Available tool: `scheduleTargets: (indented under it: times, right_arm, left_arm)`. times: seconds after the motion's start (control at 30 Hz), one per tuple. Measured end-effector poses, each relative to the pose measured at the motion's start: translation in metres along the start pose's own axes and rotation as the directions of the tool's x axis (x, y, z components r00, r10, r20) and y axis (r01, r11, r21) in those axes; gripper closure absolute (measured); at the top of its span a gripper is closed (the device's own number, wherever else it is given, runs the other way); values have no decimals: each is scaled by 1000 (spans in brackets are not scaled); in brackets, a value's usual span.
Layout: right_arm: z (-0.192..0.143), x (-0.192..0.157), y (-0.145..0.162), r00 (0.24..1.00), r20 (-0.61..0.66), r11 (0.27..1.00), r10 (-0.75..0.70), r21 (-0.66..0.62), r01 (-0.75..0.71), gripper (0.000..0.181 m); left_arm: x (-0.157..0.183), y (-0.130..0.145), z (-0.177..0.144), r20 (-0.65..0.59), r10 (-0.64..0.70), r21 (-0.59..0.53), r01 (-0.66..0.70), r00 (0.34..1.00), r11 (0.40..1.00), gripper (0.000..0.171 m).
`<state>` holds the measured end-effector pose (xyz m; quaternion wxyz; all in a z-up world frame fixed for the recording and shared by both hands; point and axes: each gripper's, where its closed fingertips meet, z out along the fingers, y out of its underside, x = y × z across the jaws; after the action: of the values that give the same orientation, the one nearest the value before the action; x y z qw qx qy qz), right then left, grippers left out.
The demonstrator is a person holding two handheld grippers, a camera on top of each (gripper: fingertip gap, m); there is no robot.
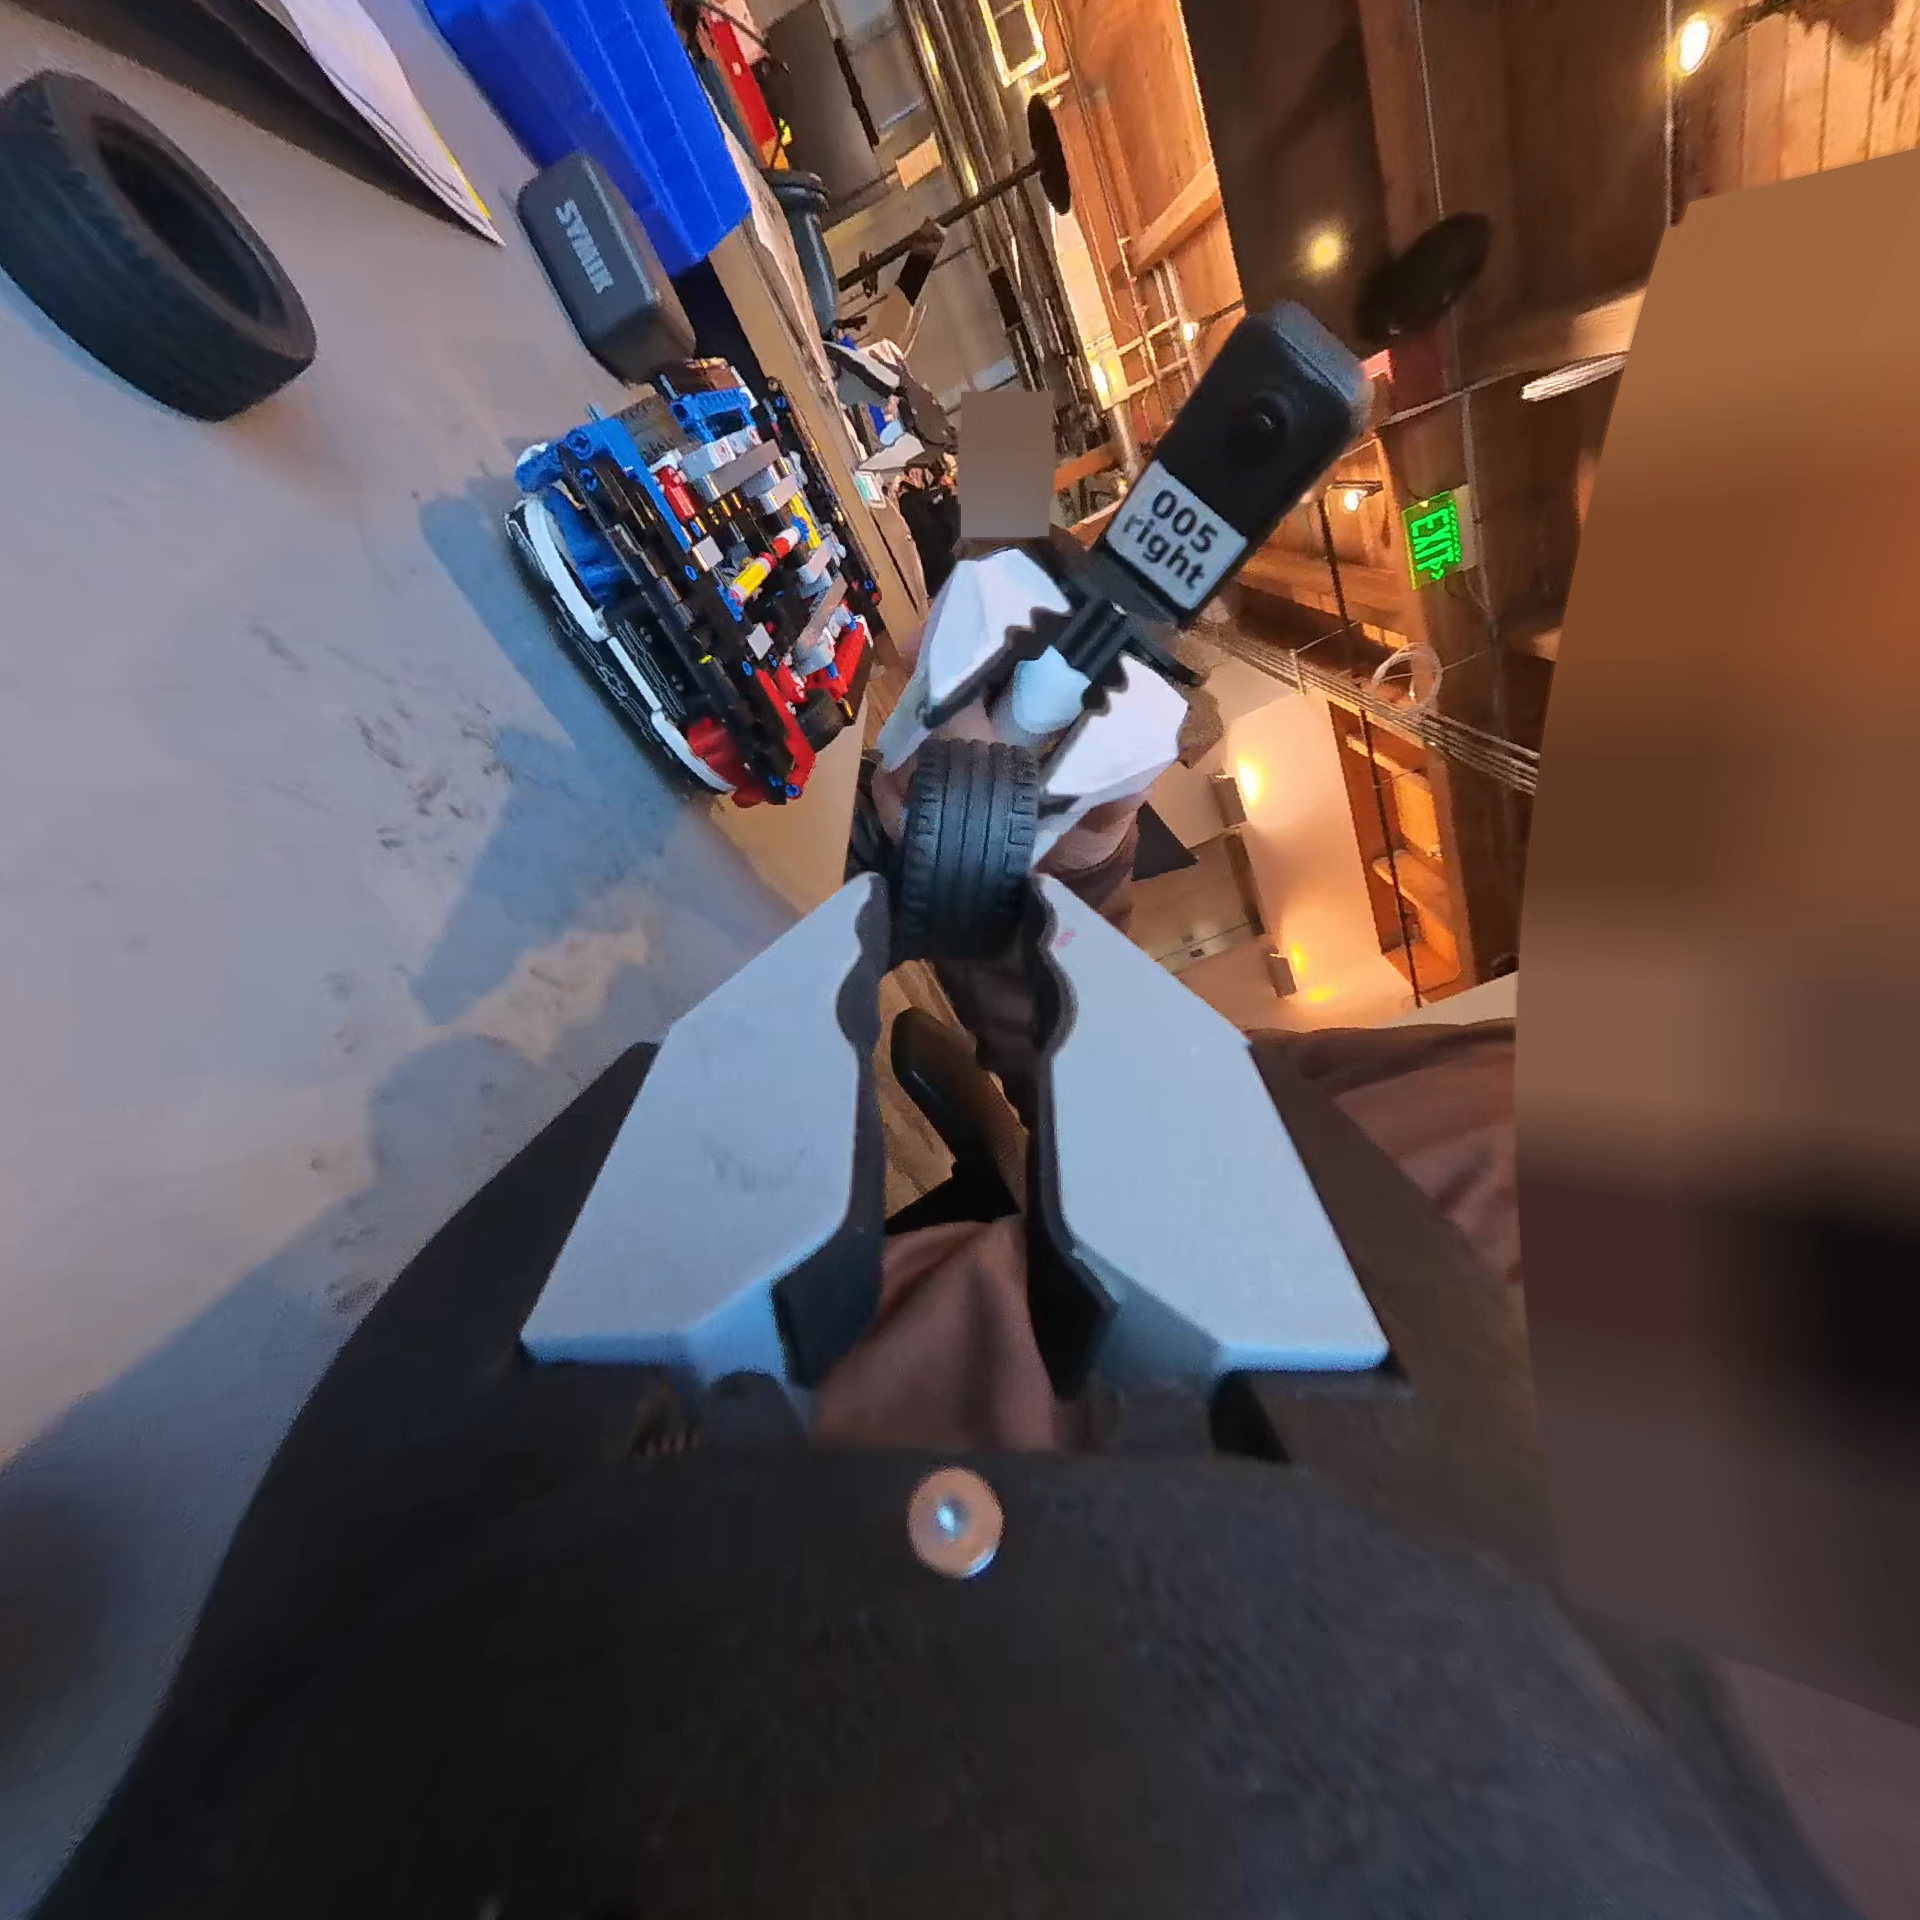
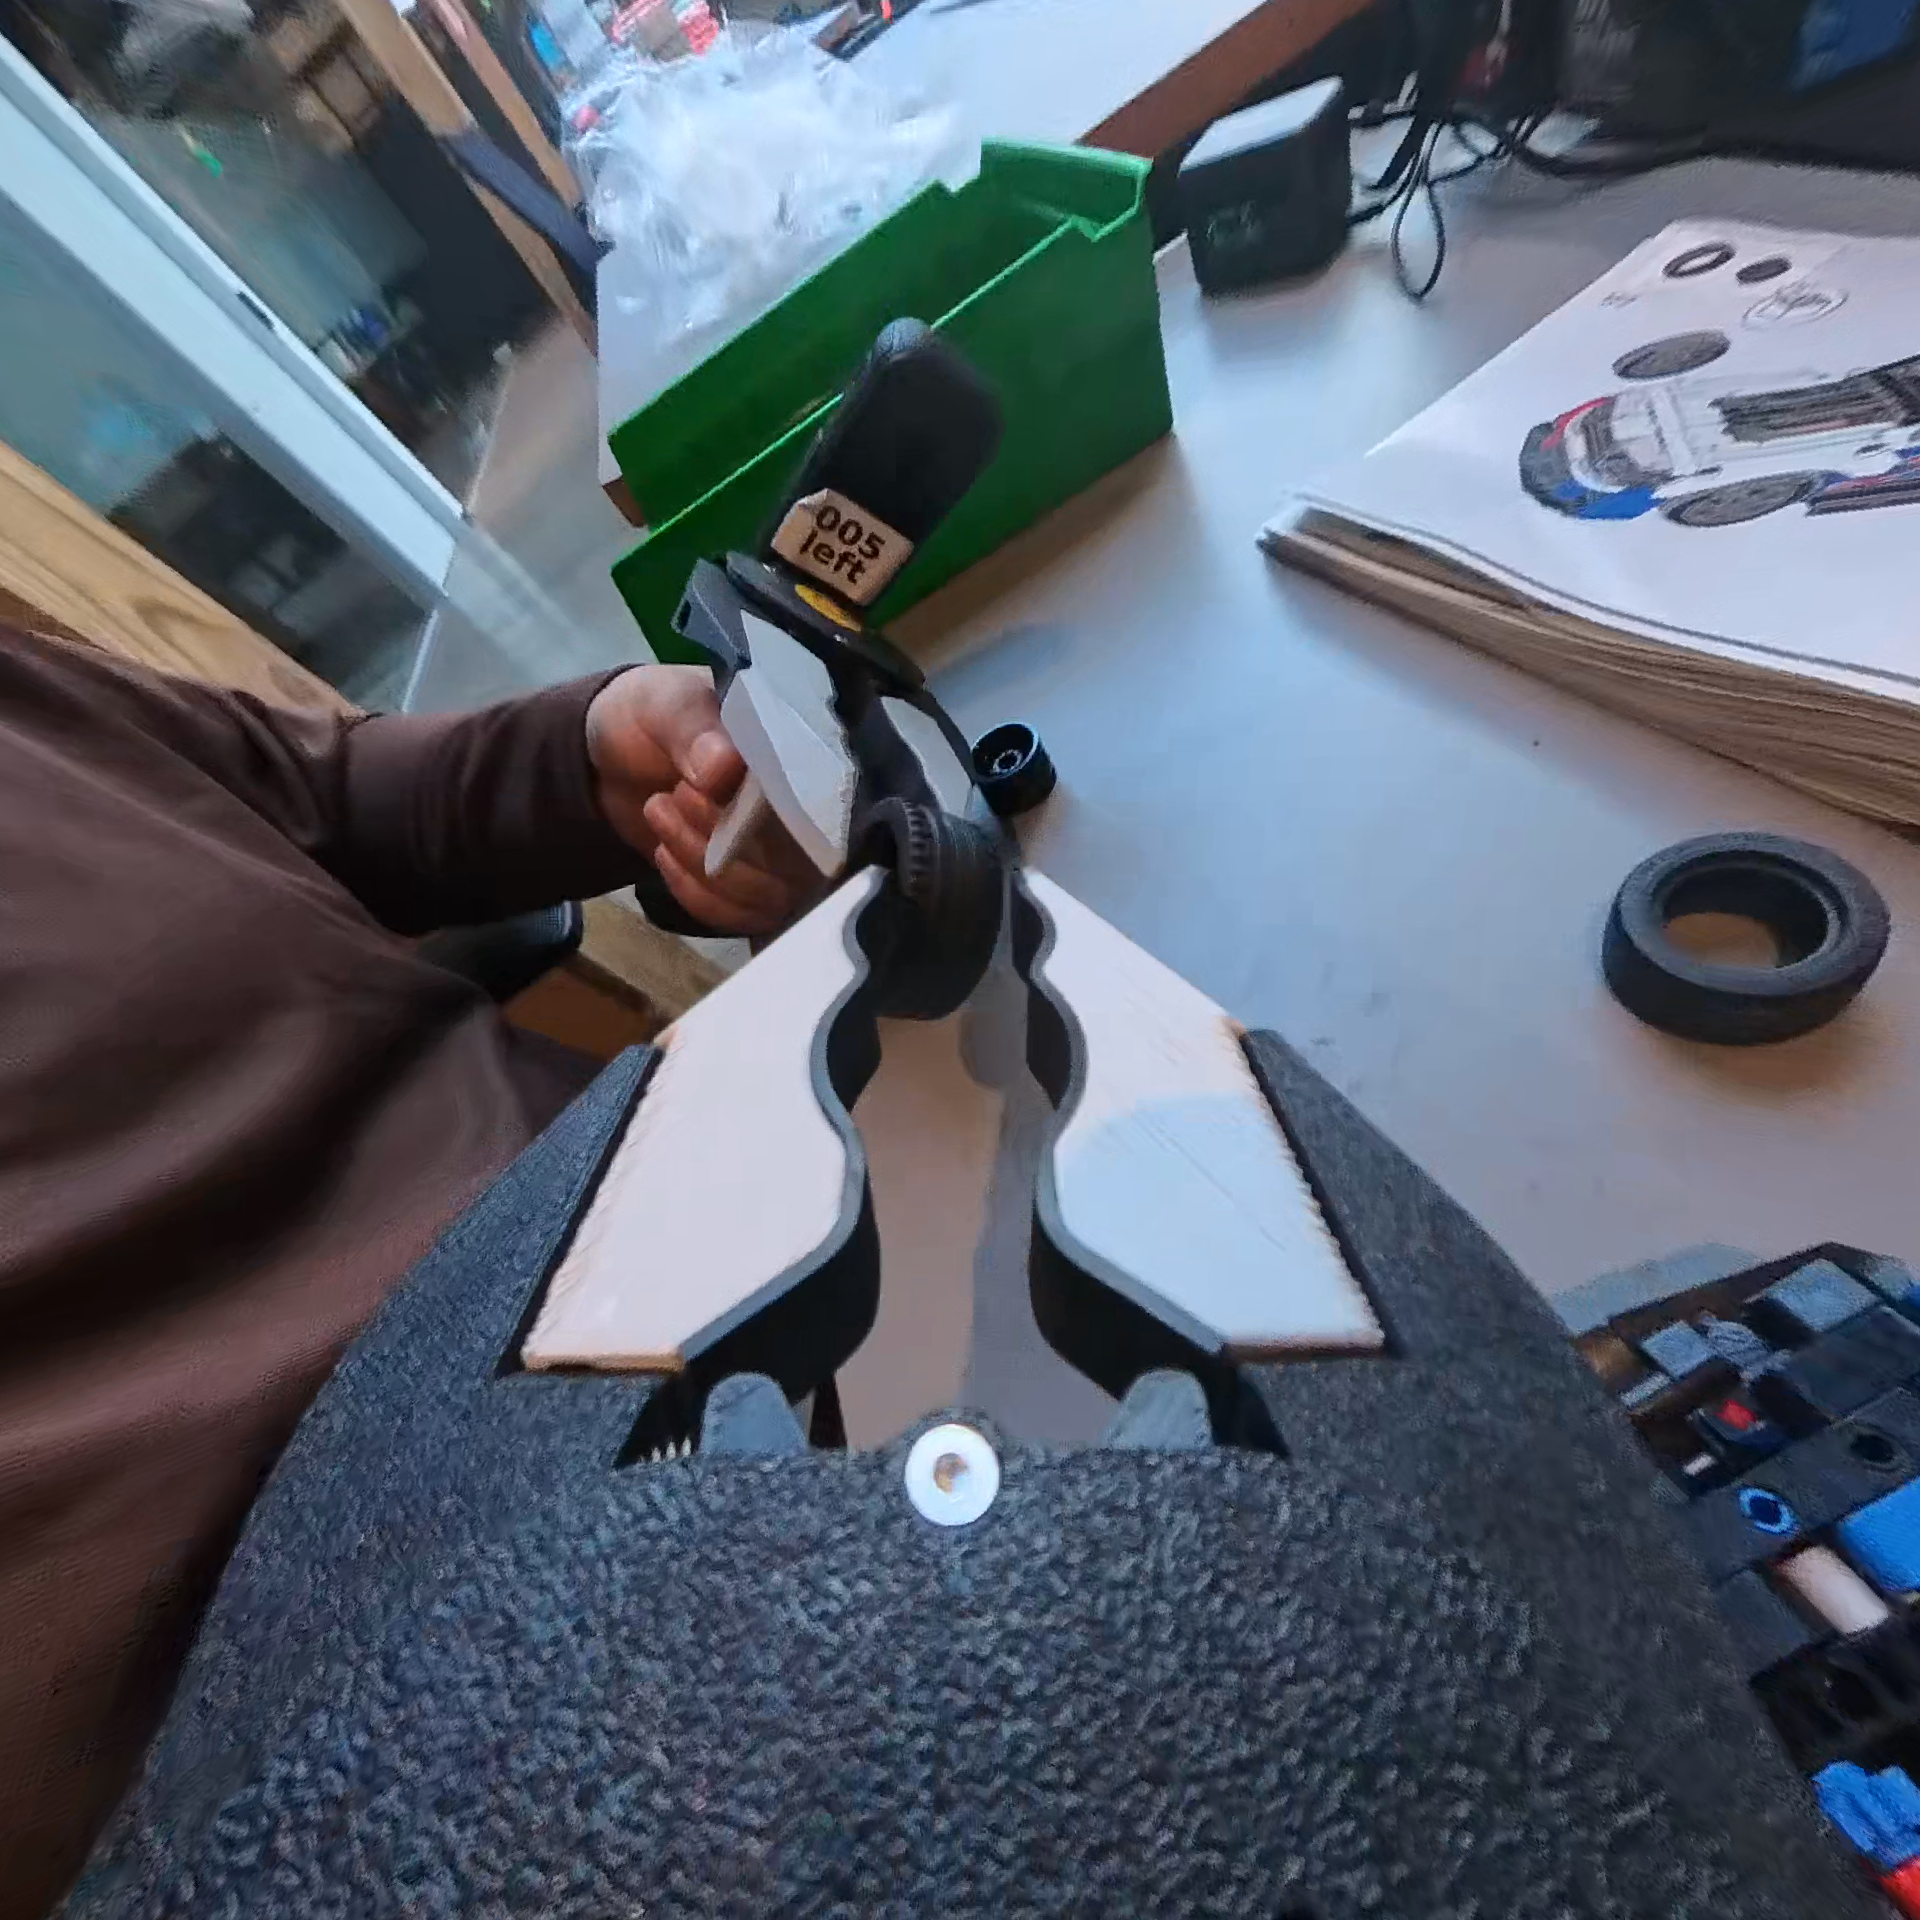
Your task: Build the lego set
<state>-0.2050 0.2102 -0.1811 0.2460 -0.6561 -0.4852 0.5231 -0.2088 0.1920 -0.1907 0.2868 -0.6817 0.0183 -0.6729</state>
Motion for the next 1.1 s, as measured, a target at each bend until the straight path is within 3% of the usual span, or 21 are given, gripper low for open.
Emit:
scheduleTargets:
  times: [0.17, 0.37, 0.53, 0.6, 0.7, 0.77, 0.83, 0.93, 1.1]
  right_arm:
    - [5, 1, 3, 995, 45, 996, 83, 4, -84, 171]
    - [12, 12, 13, 980, 21, 980, 197, 6, -197, 177]
    - [14, 13, 14, 976, -5, 976, 217, -3, -217, 178]
    - [15, 13, 14, 976, -16, 976, 216, -15, -216, 178]
    - [16, 19, 20, 981, -76, 982, 178, -41, -182, 178]
    - [16, 19, 20, 989, -131, 996, 75, -44, -81, 178]
    - [12, 11, 14, 984, -170, 998, -62, -22, 59, 163]
    - [7, -7, 12, 948, -201, 969, -245, -29, 244, 158]
    - [4, -8, 28, 881, -271, 922, -388, -107, 373, 154]
  left_arm:
    - [-5, 5, 0, 34, 30, -26, -29, 999, 999, 149]
    - [-18, 4, -6, 225, 348, -147, -322, 910, 935, 145]
    - [-22, 3, -7, 259, 430, -208, -385, 865, 899, 145]
    - [-24, 5, -7, 241, 407, -206, -364, 881, 909, 146]
    - [-26, 0, -10, 200, 262, -112, -243, 944, 963, 148]
    - [-30, -6, -14, 181, 155, -31, -152, 971, 988, 148]
    - [-35, -6, -16, 183, 94, 18, -99, 979, 995, 149]
    - [-35, -2, -17, 137, -5, 66, -4, 991, 998, 149]
    - [-30, 1, -15, 61, -104, 75, 99, 993, 992, 149]
